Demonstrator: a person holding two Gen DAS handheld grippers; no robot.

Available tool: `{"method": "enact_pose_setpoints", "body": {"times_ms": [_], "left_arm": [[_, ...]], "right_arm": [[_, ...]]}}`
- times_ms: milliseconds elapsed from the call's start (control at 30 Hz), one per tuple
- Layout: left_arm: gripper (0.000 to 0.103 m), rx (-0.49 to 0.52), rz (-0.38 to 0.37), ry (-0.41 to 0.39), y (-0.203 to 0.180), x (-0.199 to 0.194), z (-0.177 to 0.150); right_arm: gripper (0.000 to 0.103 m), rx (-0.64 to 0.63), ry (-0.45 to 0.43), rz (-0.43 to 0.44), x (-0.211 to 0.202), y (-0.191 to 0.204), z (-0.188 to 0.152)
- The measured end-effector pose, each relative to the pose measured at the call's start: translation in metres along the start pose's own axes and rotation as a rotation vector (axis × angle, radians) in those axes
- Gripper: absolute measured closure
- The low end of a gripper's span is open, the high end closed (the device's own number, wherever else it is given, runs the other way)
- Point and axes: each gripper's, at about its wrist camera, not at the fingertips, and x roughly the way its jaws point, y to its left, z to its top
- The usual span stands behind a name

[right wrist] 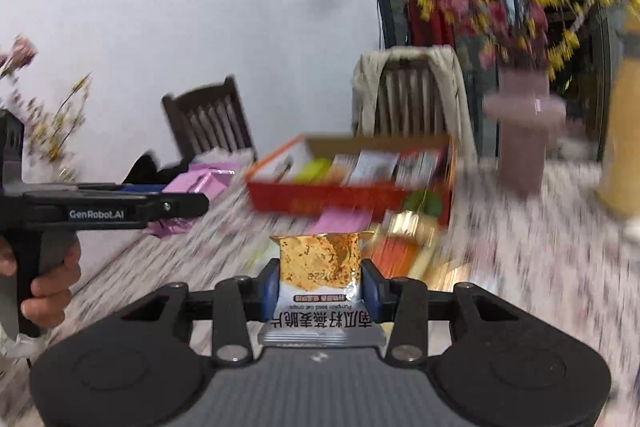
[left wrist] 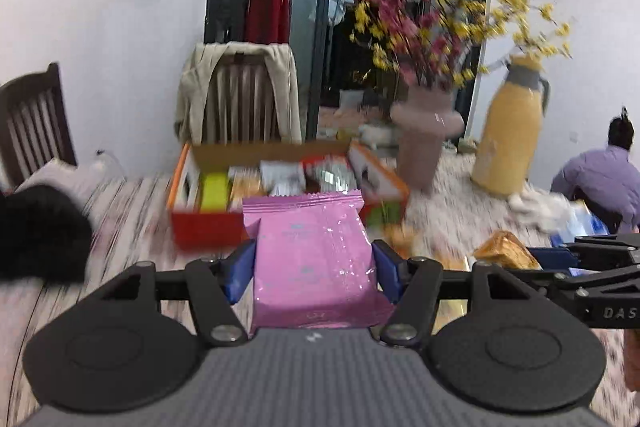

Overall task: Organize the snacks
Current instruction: 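Carry both packets into the cardboard box and open both tools, then withdraw both tools from the box back toward the snack pile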

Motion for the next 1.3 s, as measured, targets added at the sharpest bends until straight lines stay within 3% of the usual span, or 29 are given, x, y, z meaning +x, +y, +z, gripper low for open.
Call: {"method": "enact_pose_setpoints", "body": {"times_ms": [100, 233, 400, 600, 800, 933, 1067, 1167, 1300], "left_arm": [[0.04, 0.015, 0.018, -0.009, -0.003, 0.048, 0.035], [0.04, 0.0, 0.018, 0.015, -0.005, 0.117, 0.07], [0.04, -0.014, 0.017, 0.074, -0.007, 0.191, 0.085], [0.04, -0.052, 0.013, 0.136, -0.005, 0.249, 0.073], [0.04, -0.065, 0.005, 0.194, -0.006, 0.273, 0.05], [0.04, -0.091, -0.014, 0.222, -0.002, 0.277, 0.045], [0.033, -0.062, -0.019, 0.205, -0.003, 0.263, 0.047], [0.033, -0.051, -0.027, 0.186, -0.006, 0.247, 0.052], [0.033, -0.035, -0.018, 0.153, -0.008, 0.212, 0.057]], "right_arm": [[0.062, 0.023, -0.02, -0.027, 0.049, -0.03, 0.044], [0.062, 0.056, 0.037, -0.069, 0.13, -0.068, 0.085], [0.062, 0.02, 0.095, -0.142, 0.2, -0.091, 0.1], [0.061, -0.024, 0.163, -0.211, 0.251, -0.106, 0.096], [0.063, -0.136, 0.181, -0.256, 0.264, -0.098, 0.081], [0.055, -0.193, 0.182, -0.274, 0.26, -0.09, 0.077], [0.052, -0.213, 0.173, -0.263, 0.244, -0.085, 0.078], [0.044, -0.214, 0.159, -0.265, 0.228, -0.081, 0.081], [0.043, -0.214, 0.129, -0.276, 0.2, -0.074, 0.087]]}}
